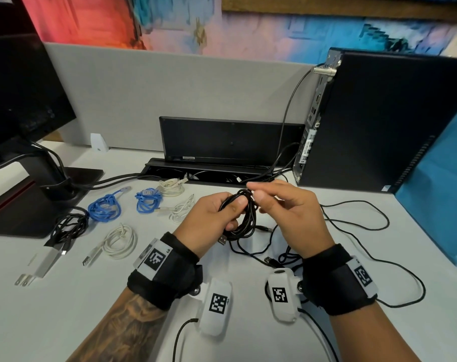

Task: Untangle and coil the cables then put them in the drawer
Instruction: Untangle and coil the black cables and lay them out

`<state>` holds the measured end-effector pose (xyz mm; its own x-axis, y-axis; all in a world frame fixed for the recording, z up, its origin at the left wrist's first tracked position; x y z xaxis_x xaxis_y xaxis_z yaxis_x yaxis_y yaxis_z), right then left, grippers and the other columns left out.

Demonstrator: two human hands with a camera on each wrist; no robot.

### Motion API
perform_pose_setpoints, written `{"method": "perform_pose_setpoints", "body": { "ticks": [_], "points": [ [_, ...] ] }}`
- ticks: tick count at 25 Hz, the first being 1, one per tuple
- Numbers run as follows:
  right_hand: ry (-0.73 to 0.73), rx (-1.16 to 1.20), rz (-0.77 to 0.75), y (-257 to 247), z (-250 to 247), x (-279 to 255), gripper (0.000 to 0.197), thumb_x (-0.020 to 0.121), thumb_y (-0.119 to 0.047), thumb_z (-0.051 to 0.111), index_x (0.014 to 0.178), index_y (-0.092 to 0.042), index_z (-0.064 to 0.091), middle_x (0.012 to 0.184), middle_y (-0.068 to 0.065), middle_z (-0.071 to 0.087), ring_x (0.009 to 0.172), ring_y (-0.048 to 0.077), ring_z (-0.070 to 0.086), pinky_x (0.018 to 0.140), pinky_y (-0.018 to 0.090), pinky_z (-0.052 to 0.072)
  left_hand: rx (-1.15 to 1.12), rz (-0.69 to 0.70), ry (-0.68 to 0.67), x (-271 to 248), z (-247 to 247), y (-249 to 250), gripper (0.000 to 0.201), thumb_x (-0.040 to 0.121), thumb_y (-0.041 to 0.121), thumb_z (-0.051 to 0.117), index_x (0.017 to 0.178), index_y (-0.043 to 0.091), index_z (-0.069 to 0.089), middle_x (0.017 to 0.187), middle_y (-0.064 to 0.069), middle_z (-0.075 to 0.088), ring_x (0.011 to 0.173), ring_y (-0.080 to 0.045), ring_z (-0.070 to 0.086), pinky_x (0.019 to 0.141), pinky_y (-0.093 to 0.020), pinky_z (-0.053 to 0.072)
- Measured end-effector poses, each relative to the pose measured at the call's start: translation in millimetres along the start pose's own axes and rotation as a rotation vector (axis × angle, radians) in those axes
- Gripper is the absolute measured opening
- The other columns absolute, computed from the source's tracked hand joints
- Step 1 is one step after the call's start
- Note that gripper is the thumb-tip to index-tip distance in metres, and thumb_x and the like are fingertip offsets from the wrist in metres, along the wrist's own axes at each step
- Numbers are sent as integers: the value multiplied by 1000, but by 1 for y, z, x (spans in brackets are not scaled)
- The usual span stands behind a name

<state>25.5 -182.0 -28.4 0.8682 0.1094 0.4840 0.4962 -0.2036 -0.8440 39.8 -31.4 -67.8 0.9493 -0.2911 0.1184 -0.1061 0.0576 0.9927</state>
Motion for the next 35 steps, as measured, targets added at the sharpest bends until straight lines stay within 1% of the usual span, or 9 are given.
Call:
{"method": "perform_pose_setpoints", "body": {
  "ticks": [3,6,11,16,20,27,30,32,35],
  "points": [
    [-46,91,121,10,3,1,19,97,-16,65,112,-17,76,98,1,76,95,19,73,82,36,62,115,13,28,-3,1,6,29,96,36,60,75,17,59,57,8,43,48,-5,38,50,-18,33],
    [-101,-5,126,9,4,1,16,96,-15,66,105,-18,79,99,-2,77,93,16,72,80,34,61,250,5,50,-2,-5,5,32,95,36,60,87,5,60,53,8,46,47,-5,41,49,-16,37],
    [243,137,165,18,-31,6,16,101,-13,58,96,-13,73,90,2,71,83,14,68,77,35,59,268,11,-19,3,12,7,16,97,30,60,91,16,60,55,13,50,52,-4,47,53,-16,41],
    [62,56,204,17,0,3,20,101,-21,59,95,-4,67,83,-2,65,80,11,64,74,31,56,239,59,33,1,11,2,18,99,37,56,87,23,57,60,14,49,56,-9,45,55,-25,39],
    [276,142,139,1,-18,3,16,100,-16,61,87,-10,69,85,6,66,76,12,68,61,23,57,180,144,0,-3,21,19,12,101,21,54,107,14,61,67,20,56,59,2,51,59,-13,42],
    [165,537,500,34,-6,7,21,101,-25,57,86,-14,67,67,-7,55,54,3,52,48,18,44,370,293,-73,-11,19,40,13,101,15,53,109,7,61,71,15,54,63,1,52,58,-13,42],
    [101,576,609,47,5,5,21,102,-28,56,88,-16,67,68,-6,53,56,3,56,48,17,45,463,199,-96,0,9,34,8,99,20,57,102,14,62,71,11,56,63,-5,55,59,-20,47],
    [38,554,617,47,12,6,22,103,-29,56,93,-15,70,73,-4,56,65,5,64,55,20,52,420,83,-105,4,0,28,11,98,18,60,101,8,62,73,2,59,64,-12,60,63,-29,52],
    [-54,309,574,35,6,12,31,101,-40,56,106,-15,73,89,-2,69,89,15,74,71,28,56,317,-28,-7,-2,-33,34,12,96,12,62,101,3,66,80,-6,65,69,-12,66,62,-23,54]
  ]
}}
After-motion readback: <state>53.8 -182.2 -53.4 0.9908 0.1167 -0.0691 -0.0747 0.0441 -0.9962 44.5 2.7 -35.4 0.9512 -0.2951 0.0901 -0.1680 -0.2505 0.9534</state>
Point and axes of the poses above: each hand's wrist, its own x-axis towards the middle knuckle, its own z-axis out of the palm, y = z × x, the point moved 7 cm from there along x, towards the middle knuckle
